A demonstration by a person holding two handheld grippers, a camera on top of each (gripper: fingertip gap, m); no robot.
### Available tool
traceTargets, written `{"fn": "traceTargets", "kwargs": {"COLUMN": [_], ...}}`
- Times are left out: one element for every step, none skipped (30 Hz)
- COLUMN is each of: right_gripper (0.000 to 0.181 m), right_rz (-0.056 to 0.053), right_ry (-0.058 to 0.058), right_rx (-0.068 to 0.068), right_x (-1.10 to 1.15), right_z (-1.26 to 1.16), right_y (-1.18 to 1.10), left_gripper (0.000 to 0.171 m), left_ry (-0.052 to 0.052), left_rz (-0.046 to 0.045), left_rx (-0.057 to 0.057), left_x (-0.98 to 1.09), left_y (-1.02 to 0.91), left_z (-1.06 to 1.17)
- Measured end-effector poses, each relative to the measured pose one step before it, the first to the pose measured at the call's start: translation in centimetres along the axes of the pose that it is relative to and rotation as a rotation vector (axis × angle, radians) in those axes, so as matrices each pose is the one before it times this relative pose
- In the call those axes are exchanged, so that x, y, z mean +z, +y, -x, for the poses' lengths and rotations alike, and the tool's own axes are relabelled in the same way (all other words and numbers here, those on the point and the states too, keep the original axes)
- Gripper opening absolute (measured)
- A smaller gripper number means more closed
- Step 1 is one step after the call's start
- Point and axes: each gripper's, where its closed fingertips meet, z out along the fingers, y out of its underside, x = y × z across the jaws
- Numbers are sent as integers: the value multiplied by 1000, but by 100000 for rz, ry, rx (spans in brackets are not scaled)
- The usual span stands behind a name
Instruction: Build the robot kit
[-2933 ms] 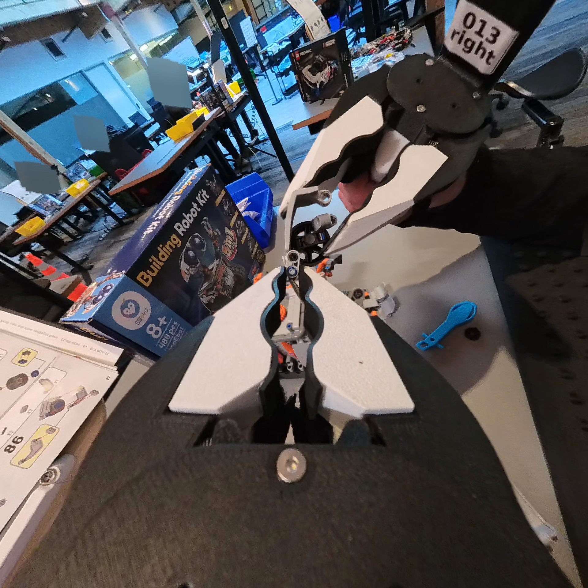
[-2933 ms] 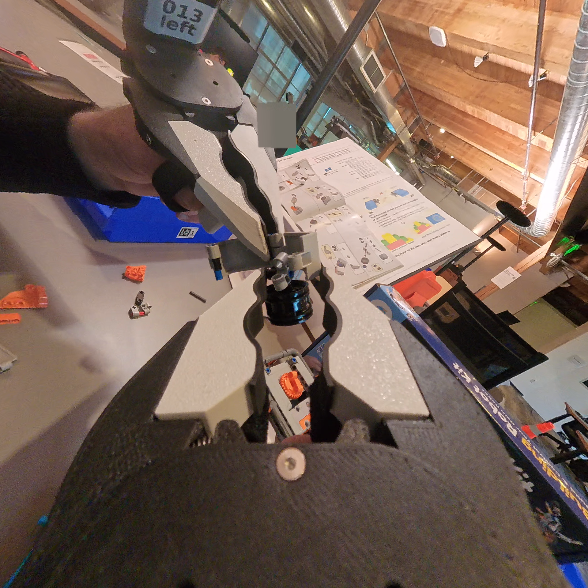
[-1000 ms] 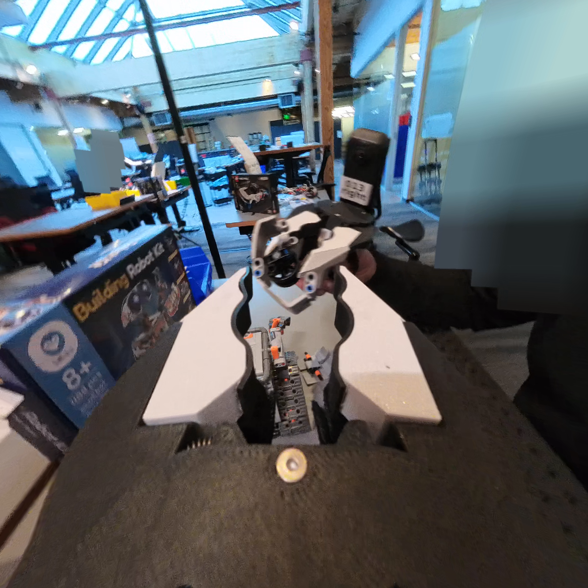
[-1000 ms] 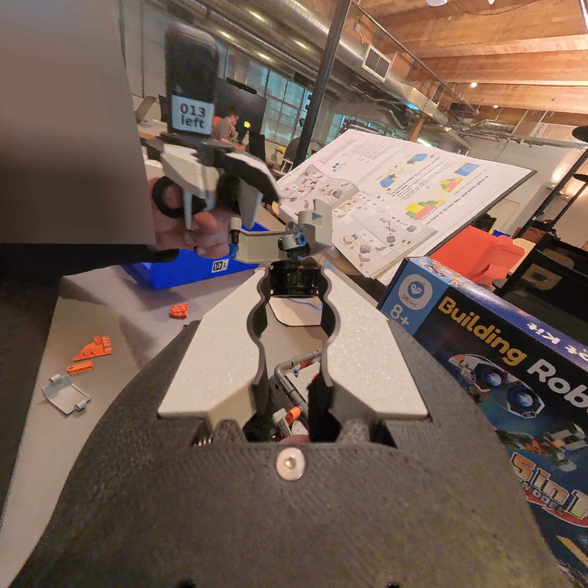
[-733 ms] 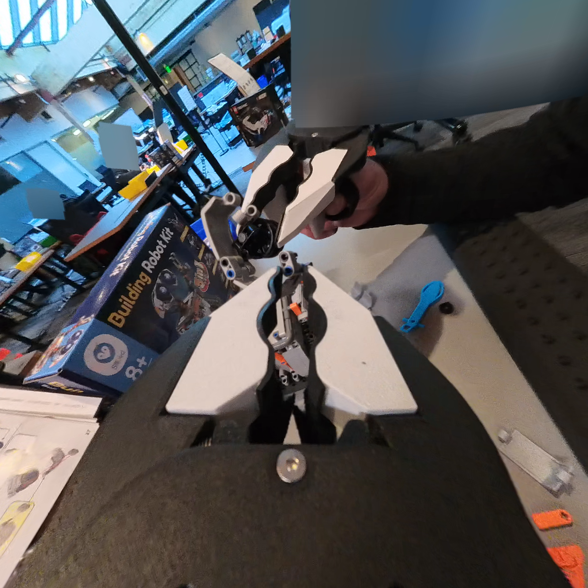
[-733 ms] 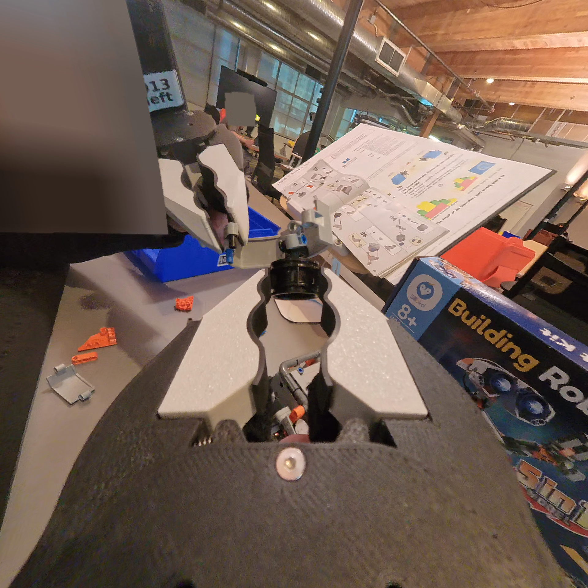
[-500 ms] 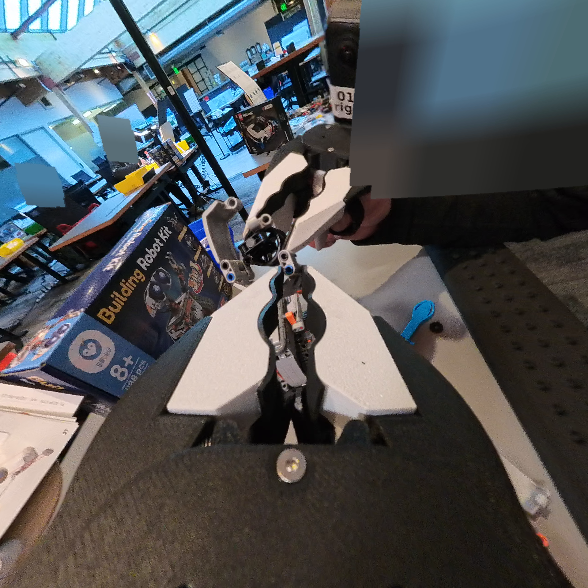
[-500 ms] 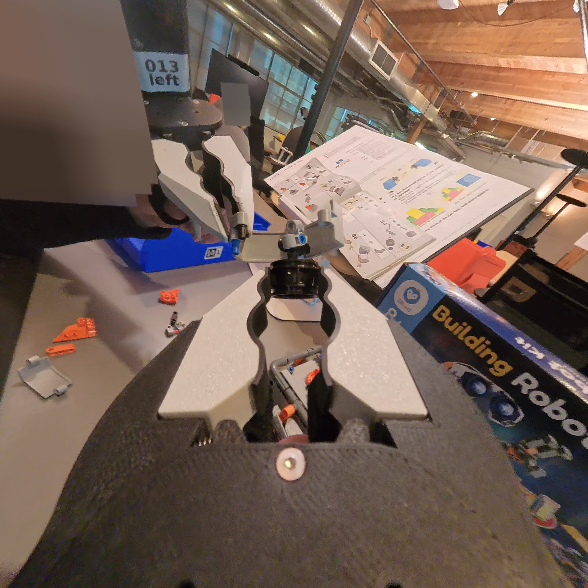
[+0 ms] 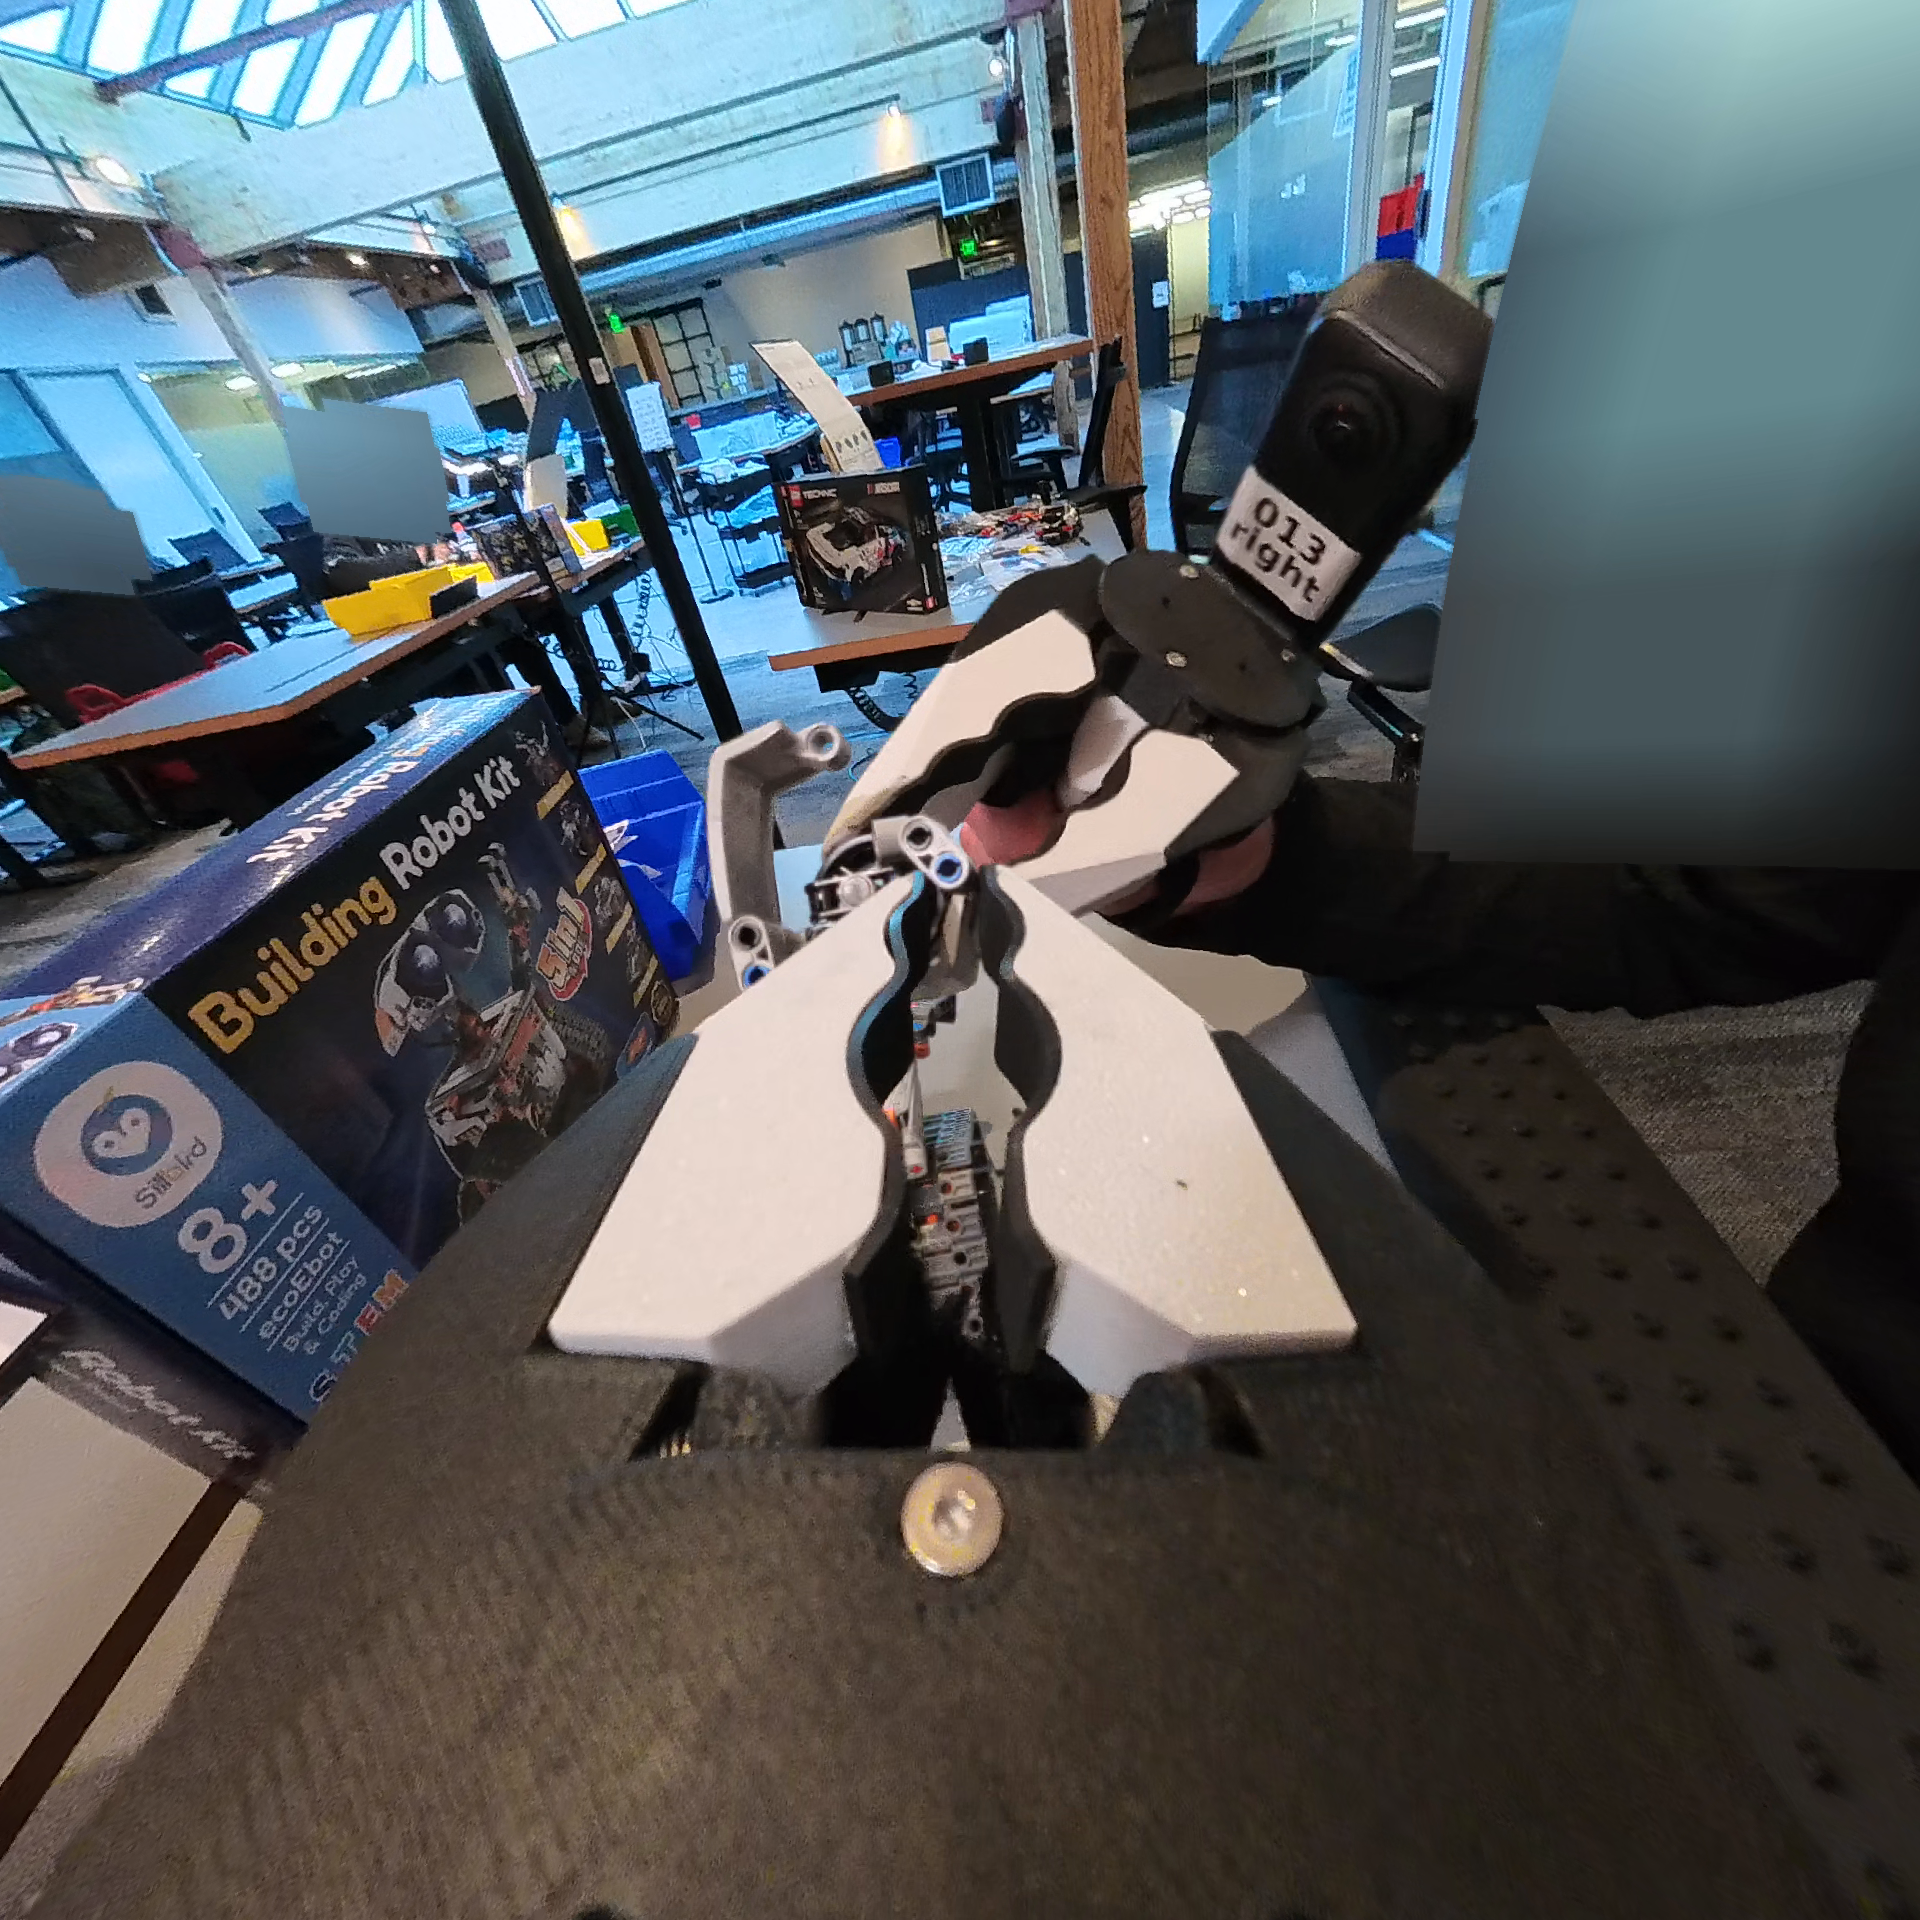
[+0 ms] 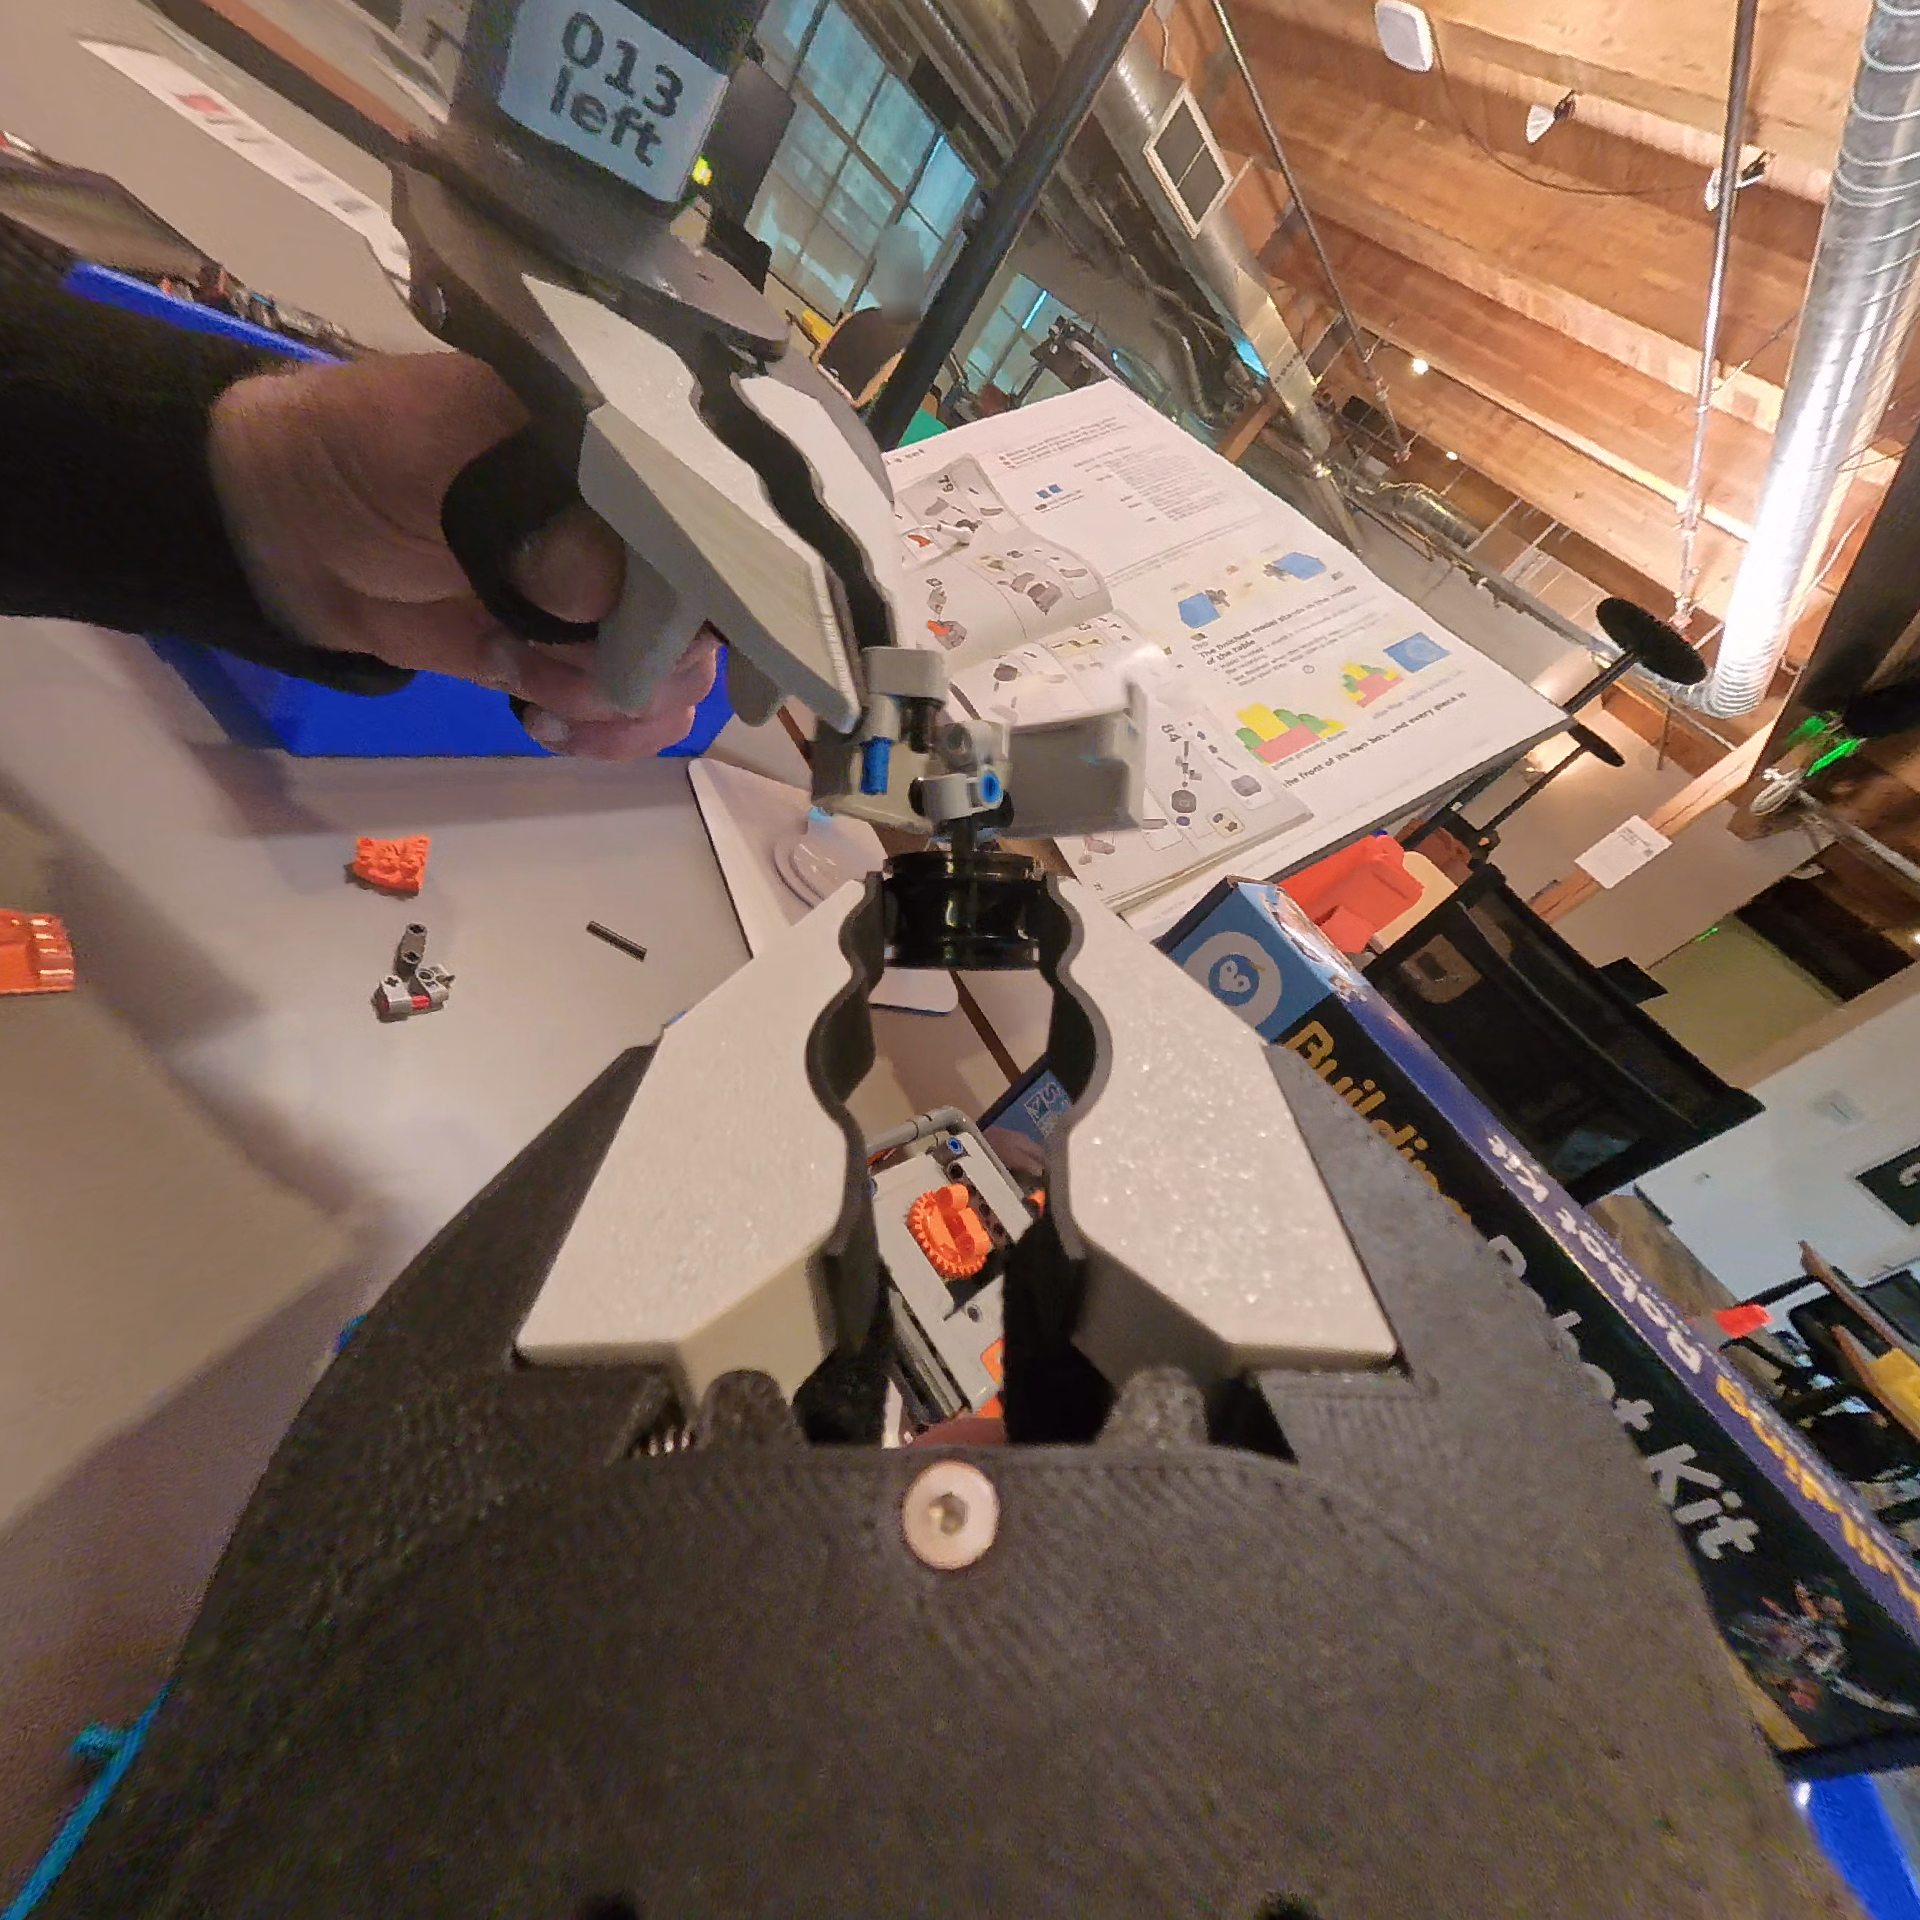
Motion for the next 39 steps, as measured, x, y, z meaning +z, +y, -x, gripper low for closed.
{"fn": "traceTargets", "kwargs": {"right_gripper": [27, 27, 27, 27, 27, 27, 27, 27, 27, 27, 27, 27, 27, 27, 27, 27, 27, 27, 27, 28, 27, 27, 27, 27, 27, 27, 27, 27, 27, 27, 27, 27, 27, 27, 28, 28, 27, 27, 27], "right_rz": [754, 489, 183, -1, -71, 61, -34, 27, -91, -110, 521, 786, 91, -320, 70, 408, 24, -214, -135, -11, 100, 377, 549, 485, 393, 146, 15, 370, 193, -139, -676, -85, 131, -404, -941, -762, 420, 286, 392], "right_ry": [572, 463, 288, 94, 96, 30, -14, 137, 106, 2, 400, 141, -556, -921, -159, 263, 314, 508, 278, -23, 194, 295, 121, 470, 497, 20, 295, 618, -80, -581, -490, -1386, -804, 452, 528, 179, -117, 584, 671], "right_rx": [-1566, -1125, -539, 56, -38, 9, 268, 336, 466, 449, 87, 157, 505, 788, 186, -651, -416, 144, 64, -18, -228, -505, -827, -1269, -813, 55, -397, -889, 376, 1101, 655, 899, 736, -200, -310, 314, -70, -1165, -1496], "right_x": [49, 22, 15, 1, 10, 5, 5, 0, 3, 5, 39, 61, 60, 56, 47, 17, -17, -50, -33, -27, -14, 9, 39, 23, 17, -6, -31, -16, -11, 6, 0, 55, 17, -43, -100, -118, -60, -28, 27], "right_z": [37, 32, 9, 2, 0, 6, -16, -33, -36, -16, -50, -4, 110, 155, 67, -1, -31, -100, -75, -25, -11, -3, 51, 26, 2, 10, -24, -86, -36, 17, 35, 165, 82, -60, -90, -124, -64, -47, 31], "right_y": [71, 46, -5, -22, -10, 14, -1, 7, -9, -4, 72, 104, 13, -37, -3, 44, -2, -36, -24, -18, -10, 34, 41, 26, -11, -25, -8, 51, 23, 19, -17, 45, 17, -54, -129, -121, 17, 0, 23], "left_gripper": [6, 6, 6, 6, 6, 6, 6, 6, 6, 6, 5, 5, 5, 5, 5, 5, 5, 5, 5, 5, 5, 5, 4, 4, 4, 4, 4, 4, 4, 4, 4, 4, 4, 4, 4, 4, 4, 4, 4], "left_ry": [-738, 146, -339, -456, -22, 532, -111, -506, 11, 369, -131, -305, 860, 738, -650, -218, 168, -478, -443, 883, 586, 121, 644, 456, -14, 296, 83, -89, 334, 476, 60, 340, 187, -12, 36, 147, 383, 432, 368], "left_rz": [-12, 104, -369, -404, -315, 191, 172, 66, 76, 130, 783, 861, 420, 724, 668, -136, 94, -243, -793, -467, -218, -856, -957, -641, -744, -303, -669, -1348, 201, 91, -931, -146, 433, 54, -384, -448, -622, -552, -440], "left_rx": [-360, -214, -27, -426, -733, -278, 727, 338, -477, 71, 1267, 1617, 1394, 1038, 715, 61, -245, -101, -607, -1348, -899, -480, -1035, -1209, -471, -423, -806, -939, -862, -515, -523, -523, 307, 596, 181, -343, -931, -1164, -709], "left_x": [51, 55, -1, -13, 9, 41, 12, -15, 9, 18, 51, 66, 79, 101, 86, 48, 27, -29, -52, -11, 8, -39, -51, -47, -48, -3, -13, -59, 21, 7, -46, 30, 63, 20, -46, -81, -67, -15, 32], "left_y": [33, 44, -28, -33, -39, 29, 28, 5, 12, 38, 139, 144, 92, 134, 139, 21, 52, 7, -94, -62, 2, -96, -107, -92, -85, -13, -89, -199, 27, 36, -106, 36, 123, 49, -61, -89, -85, -27, 29], "left_z": [118, -20, 52, 89, 32, -61, -18, 67, 35, -38, -23, -36, -211, -192, 39, 1, 4, 124, 134, -38, 4, 25, -16, 25, 44, -24, 6, 33, 30, -4, 31, -34, -53, -22, 11, 38, 33, 17, -6]}}
